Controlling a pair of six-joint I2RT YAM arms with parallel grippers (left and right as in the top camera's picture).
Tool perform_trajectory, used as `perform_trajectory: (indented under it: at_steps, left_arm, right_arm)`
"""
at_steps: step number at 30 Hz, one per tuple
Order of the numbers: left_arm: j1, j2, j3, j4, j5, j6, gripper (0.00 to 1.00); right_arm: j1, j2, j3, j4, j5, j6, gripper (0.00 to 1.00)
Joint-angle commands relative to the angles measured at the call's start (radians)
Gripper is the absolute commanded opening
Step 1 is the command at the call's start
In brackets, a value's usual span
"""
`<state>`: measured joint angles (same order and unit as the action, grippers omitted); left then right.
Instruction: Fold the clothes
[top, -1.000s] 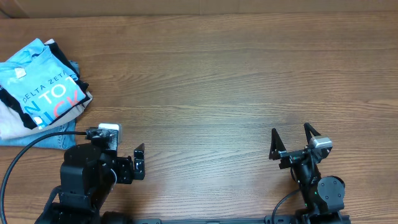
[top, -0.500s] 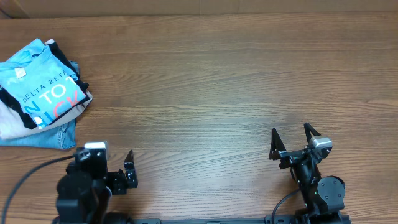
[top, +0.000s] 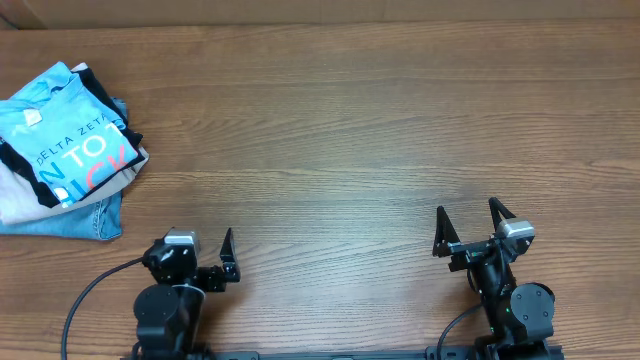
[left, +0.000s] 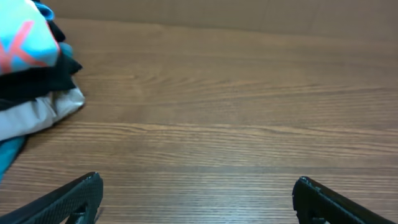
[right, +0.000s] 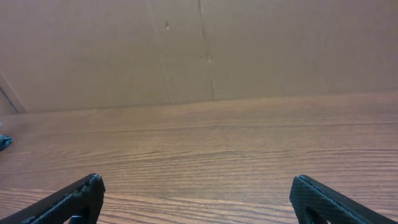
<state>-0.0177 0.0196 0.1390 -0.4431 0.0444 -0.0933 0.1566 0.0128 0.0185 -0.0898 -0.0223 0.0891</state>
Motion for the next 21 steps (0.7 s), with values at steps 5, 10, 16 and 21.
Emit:
perform_trajectory:
  at_steps: [5,10,16,21]
  left_arm:
    - [0.007,-0.016,-0.071,0.237,-0.034,0.065,1.0]
    - [0.012,-0.017,-0.135,0.373,-0.033,0.064,1.0]
    - [0.012,-0.017,-0.135,0.367,-0.033,0.064,1.0]
    - [0.012,-0.015,-0.134,0.367,-0.033,0.064,1.0]
  right_arm:
    - [-0.007,-0.01,-0.01,0.008,-0.006,-0.004,1.0]
    - [-0.007,-0.01,-0.01,0.008,-0.006,-0.004,1.0]
    - [-0.007,-0.01,-0.01,0.008,-0.006,-0.004,1.0]
    - [-0.007,-0.01,-0.011,0.008,-0.006,-0.004,1.0]
